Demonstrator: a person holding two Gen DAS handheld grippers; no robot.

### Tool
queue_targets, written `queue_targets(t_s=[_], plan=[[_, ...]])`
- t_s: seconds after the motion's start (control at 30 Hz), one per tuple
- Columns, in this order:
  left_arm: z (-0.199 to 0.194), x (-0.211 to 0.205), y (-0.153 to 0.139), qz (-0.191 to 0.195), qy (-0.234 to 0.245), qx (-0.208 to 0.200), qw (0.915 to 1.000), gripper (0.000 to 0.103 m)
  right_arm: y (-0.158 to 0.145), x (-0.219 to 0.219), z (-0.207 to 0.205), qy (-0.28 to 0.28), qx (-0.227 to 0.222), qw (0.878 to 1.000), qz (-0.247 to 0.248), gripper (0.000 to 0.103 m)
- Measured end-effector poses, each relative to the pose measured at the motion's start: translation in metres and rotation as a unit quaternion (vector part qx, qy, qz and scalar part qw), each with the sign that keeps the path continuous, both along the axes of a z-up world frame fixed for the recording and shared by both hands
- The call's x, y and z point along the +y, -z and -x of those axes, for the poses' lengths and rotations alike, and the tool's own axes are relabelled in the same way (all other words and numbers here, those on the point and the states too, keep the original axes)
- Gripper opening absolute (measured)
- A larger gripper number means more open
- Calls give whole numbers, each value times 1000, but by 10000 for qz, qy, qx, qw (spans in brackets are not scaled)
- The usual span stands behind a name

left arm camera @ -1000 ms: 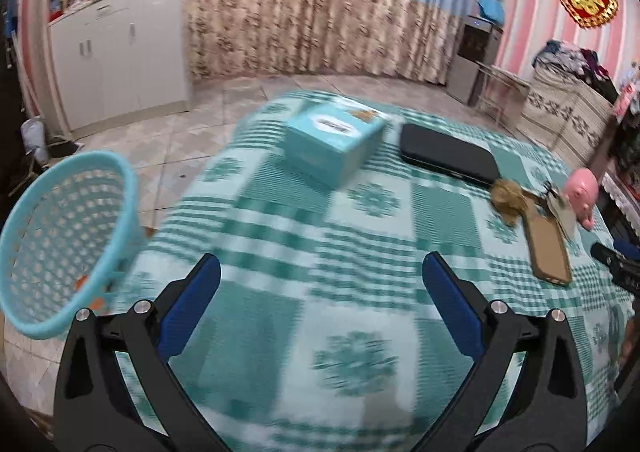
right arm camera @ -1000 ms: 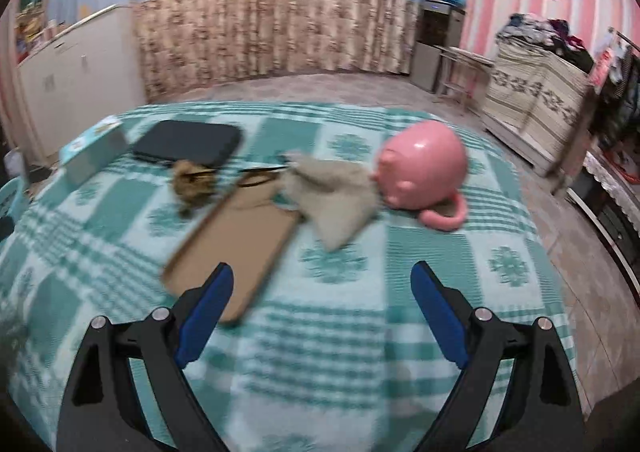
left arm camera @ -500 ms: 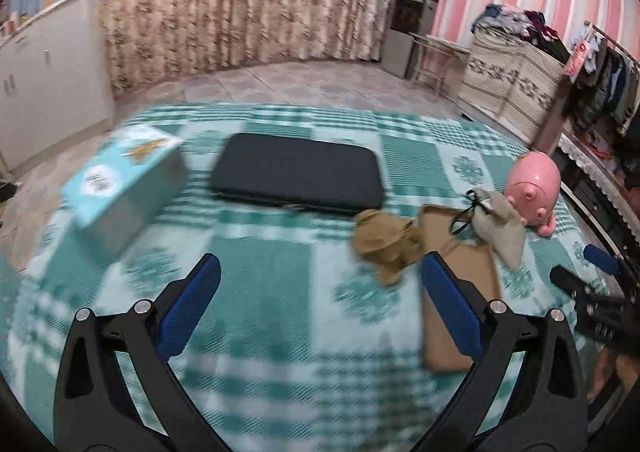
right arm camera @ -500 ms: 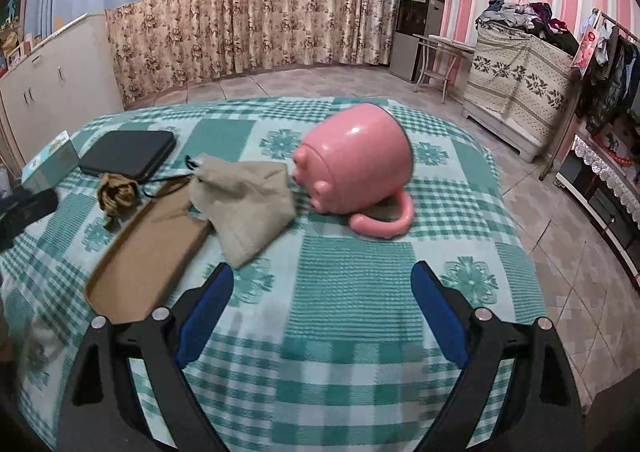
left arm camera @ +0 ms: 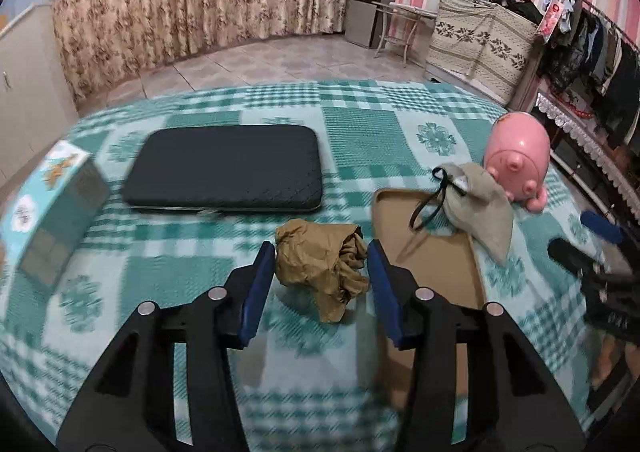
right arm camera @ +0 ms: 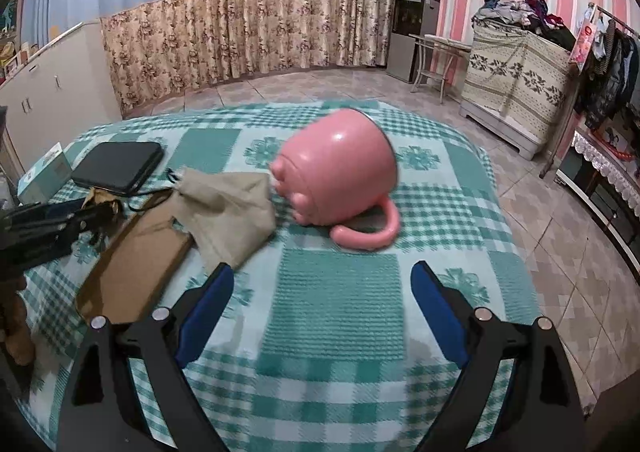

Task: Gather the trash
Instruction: 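Grasp the crumpled brown paper with the left gripper while the right gripper grasps the beige cloth pouch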

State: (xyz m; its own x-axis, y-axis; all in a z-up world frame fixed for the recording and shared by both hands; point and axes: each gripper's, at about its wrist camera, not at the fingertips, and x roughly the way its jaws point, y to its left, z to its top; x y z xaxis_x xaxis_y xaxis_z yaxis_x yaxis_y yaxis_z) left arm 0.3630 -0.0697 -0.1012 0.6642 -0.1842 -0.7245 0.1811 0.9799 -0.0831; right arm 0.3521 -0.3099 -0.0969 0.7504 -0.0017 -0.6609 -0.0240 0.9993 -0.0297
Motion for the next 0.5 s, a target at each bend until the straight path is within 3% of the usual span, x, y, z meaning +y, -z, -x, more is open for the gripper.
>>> queue_targets(t_s=[0.2, 0.43, 0.5], plan=[[53, 53, -12, -273, -567, -354, 9974, 47, -3, 38, -11, -312, -66, 9995, 53, 88], [95, 131, -22, -135, -1370, -376, 9898, 47, -8, 76, -37, -523, -72, 9979, 366, 88], [102, 144, -24, -54, -1511, -377, 9878, 47, -6, 82, -46, -527, 20, 9974, 489, 80]])
